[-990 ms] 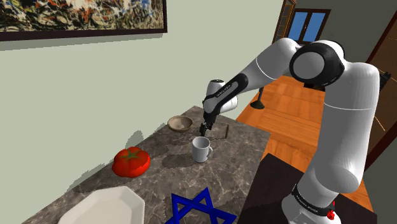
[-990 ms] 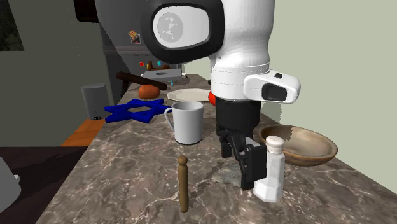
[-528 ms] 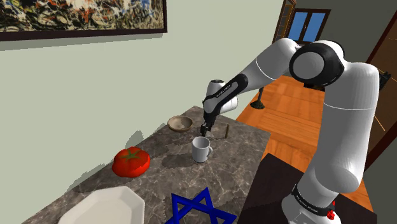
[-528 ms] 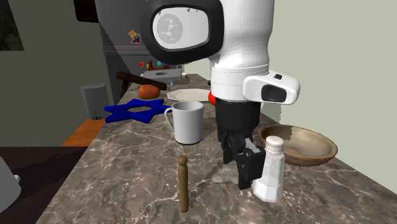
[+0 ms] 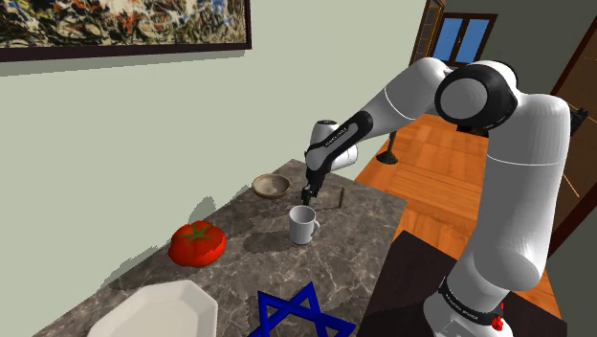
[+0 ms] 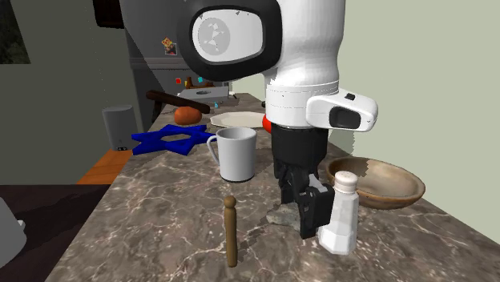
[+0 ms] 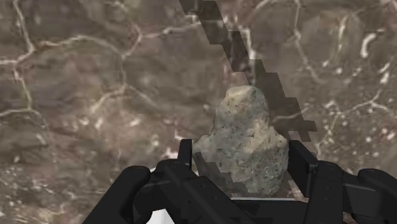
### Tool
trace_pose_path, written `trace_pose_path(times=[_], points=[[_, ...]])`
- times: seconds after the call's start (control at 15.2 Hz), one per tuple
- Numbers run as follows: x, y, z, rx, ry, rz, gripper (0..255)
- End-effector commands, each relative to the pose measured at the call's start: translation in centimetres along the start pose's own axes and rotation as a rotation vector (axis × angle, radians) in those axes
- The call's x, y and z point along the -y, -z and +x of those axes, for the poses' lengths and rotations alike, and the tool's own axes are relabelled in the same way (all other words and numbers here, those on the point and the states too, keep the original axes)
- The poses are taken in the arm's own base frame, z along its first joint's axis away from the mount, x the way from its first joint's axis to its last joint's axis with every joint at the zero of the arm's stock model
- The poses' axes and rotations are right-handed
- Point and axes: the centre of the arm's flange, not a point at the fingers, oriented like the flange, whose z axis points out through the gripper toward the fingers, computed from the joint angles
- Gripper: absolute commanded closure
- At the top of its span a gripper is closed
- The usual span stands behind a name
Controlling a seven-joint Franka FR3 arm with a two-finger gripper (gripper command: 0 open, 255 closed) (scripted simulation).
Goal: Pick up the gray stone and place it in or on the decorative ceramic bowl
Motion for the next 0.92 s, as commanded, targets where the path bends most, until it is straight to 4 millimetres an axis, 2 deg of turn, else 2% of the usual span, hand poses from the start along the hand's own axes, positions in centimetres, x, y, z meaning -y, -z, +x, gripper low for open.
trace_pose_path(times=[0.0, 0.86], points=[[0.0, 0.0, 0.0, 0.0, 0.0, 0.0, 255], [0.3, 6.8, 0.5, 0.0, 0.0, 0.0, 255]])
